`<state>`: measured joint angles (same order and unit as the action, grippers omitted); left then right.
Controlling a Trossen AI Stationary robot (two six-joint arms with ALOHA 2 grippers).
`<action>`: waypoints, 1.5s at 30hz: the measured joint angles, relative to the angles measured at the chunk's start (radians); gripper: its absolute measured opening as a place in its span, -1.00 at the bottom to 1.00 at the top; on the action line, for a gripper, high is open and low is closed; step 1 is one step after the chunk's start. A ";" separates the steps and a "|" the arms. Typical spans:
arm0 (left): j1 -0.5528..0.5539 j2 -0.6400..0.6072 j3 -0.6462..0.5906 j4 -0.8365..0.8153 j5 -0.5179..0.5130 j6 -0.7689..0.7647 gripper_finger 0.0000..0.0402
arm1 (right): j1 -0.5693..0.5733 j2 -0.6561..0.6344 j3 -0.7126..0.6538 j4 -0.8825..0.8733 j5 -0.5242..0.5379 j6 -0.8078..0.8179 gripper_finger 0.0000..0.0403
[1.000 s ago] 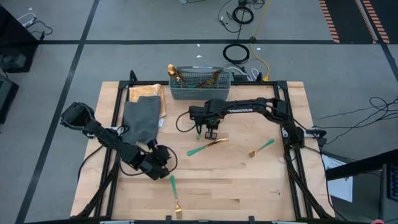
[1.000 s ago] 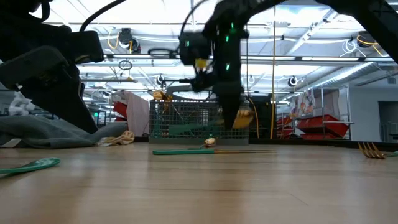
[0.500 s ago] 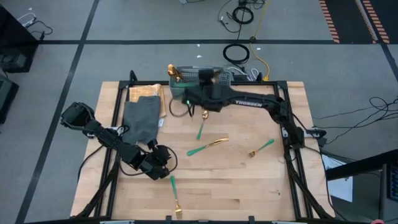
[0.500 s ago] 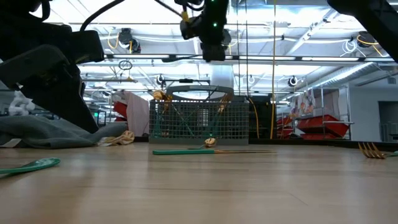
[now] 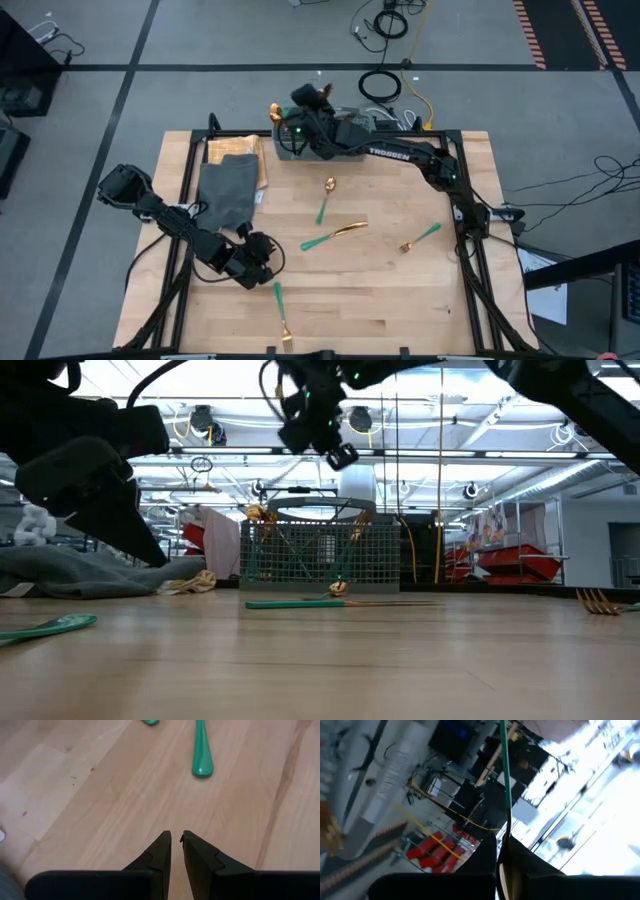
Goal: Sort silverware
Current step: Put the green spoon into the silverware basket
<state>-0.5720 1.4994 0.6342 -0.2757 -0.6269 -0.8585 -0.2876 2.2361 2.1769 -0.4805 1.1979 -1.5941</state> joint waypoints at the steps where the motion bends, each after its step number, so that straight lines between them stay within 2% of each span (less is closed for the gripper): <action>1: 0.000 0.000 0.000 -0.002 -0.004 0.000 -0.71 | -0.001 0.014 0.000 -0.006 0.000 -0.016 -1.00; 6: 0.000 0.000 0.000 -0.003 -0.014 0.000 -0.71 | -0.001 0.070 -0.002 0.021 -0.001 -0.078 -1.00; 15: 0.000 0.000 0.000 -0.003 -0.030 0.000 -0.71 | 0.002 0.086 -0.001 0.024 -0.032 -0.178 -1.00; 22: 0.000 0.000 0.000 -0.003 -0.084 0.001 -0.71 | 0.022 0.086 0.000 -0.029 -0.106 -0.278 -1.00; 29: 0.001 0.000 0.000 -0.003 -0.119 0.000 -0.71 | 0.025 0.113 0.000 0.038 -0.140 -0.340 -1.00; 34: 0.002 0.000 0.000 -0.004 -0.127 0.001 -0.71 | 0.012 0.128 0.000 0.071 -0.206 -0.410 -1.00; 40: 0.003 0.000 0.000 -0.006 -0.149 0.001 -0.71 | -0.005 0.130 0.000 0.081 -0.213 -0.435 -1.00; 45: 0.003 0.000 0.000 -0.006 -0.151 0.001 -0.71 | -0.003 0.130 0.000 0.074 -0.217 -0.439 -0.87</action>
<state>-0.5690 1.4994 0.6342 -0.2819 -0.7782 -0.8574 -0.2908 2.3661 2.1765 -0.4062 0.9813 -2.0327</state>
